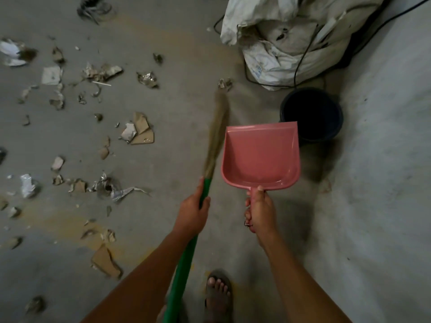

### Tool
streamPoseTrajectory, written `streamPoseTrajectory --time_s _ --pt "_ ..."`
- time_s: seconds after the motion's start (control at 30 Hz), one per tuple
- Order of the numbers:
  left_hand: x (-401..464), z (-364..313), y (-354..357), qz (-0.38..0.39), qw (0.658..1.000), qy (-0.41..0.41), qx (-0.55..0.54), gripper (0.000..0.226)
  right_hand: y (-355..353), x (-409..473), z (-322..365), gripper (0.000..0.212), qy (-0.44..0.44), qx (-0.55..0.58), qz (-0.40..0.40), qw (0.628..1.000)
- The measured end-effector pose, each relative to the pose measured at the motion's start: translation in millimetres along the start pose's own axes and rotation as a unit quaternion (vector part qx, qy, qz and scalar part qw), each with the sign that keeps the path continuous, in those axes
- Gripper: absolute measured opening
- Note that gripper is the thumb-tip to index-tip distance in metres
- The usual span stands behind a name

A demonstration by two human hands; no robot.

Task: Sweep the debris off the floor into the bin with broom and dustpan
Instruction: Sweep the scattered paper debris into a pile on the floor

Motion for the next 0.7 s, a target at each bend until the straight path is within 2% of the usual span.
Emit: streamPoseTrajectory --time_s 0.07,0.2,0.3,0.53,0.7 --pt "22.0 -21.8 20.0 0.041 0.998 0.043 0.021 0.069 -5.9 11.5 8.3 0.049 -0.007 0.008 -0.013 1.0" --pt "95.2 -47.4 50.5 0.117 0.989 0.062 0.071 0.069 -15.6 44.6 16.4 0.044 -0.012 0.025 -0.034 0.999" --pt "153.7 -58.0 56.2 0.133 0.982 0.065 0.115 0.068 -17.9 70.7 20.4 0.044 -0.014 0.028 -0.047 0.998" --pt "253.9 -55.0 17.1 0.035 0.993 -0.004 0.111 0.065 15.5 113.4 27.5 0.047 -0.011 0.006 -0.028 1.0" --pt "268.3 -17.7 -22.2 -0.036 0.992 -0.092 0.074 0.068 56.2 118.0 25.2 0.048 -0.004 0.001 0.006 1.0"
Point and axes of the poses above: each hand's wrist, its own x-axis towards the middle knuckle, its own y-axis out of the palm, z = x × y, the point moved 1 cm from there along x, towards the middle knuckle, and after that the axes turned 8 degrees about -x, right-handed, at the moved point
